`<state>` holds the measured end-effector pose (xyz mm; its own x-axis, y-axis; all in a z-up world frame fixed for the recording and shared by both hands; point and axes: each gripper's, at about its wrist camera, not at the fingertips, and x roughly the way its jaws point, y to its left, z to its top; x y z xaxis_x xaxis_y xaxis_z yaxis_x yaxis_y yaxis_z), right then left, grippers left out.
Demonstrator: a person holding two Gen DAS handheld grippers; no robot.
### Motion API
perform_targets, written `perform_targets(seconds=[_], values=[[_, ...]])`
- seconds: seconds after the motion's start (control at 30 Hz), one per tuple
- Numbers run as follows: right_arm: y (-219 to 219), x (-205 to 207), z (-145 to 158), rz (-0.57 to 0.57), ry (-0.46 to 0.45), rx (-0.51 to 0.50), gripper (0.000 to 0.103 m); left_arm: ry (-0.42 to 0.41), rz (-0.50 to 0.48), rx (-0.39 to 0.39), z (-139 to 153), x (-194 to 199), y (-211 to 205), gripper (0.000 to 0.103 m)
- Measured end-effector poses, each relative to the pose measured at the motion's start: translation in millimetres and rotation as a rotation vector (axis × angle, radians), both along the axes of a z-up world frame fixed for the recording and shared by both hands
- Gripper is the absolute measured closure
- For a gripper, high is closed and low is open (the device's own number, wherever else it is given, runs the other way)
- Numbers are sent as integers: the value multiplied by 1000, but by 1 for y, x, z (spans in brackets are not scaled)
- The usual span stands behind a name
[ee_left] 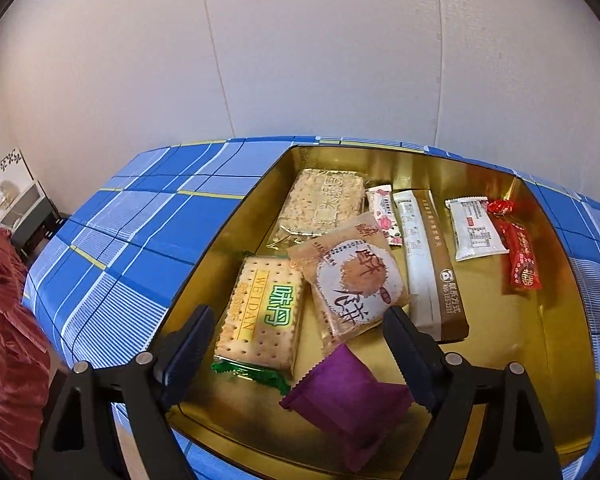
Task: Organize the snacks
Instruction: 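Carry the orange-wrapped candy into the tray and open the right gripper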
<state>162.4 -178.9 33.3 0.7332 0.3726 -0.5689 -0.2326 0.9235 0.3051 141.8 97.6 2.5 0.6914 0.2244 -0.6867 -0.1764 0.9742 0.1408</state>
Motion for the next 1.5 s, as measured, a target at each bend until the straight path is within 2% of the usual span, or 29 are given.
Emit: perform_targets(seconds=[0.17,0.3,0.6,0.77,1.03,1.13,1.4,1.5], values=[[41,-5,-1,129,3,-6,69,-5,18,-28,2,-1,10,17],[72,-14,-2,205,7,-73,69,-10,27,-31,3,-4,15,17],[114,-25,-12,287,94,-148,69,-23,51,-73,9,-11,32,17],[131,-12,-21,282,152,-207,69,-35,60,-107,13,-14,38,17],[146,30,-35,201,232,-277,69,-49,53,-103,16,-18,40,16],[150,41,-40,192,243,-309,69,-54,56,-105,18,-19,41,12],[152,60,-48,174,299,-284,67,-53,54,-111,19,-19,42,9],[150,58,-48,172,304,-266,66,-51,59,-116,19,-18,43,5]])
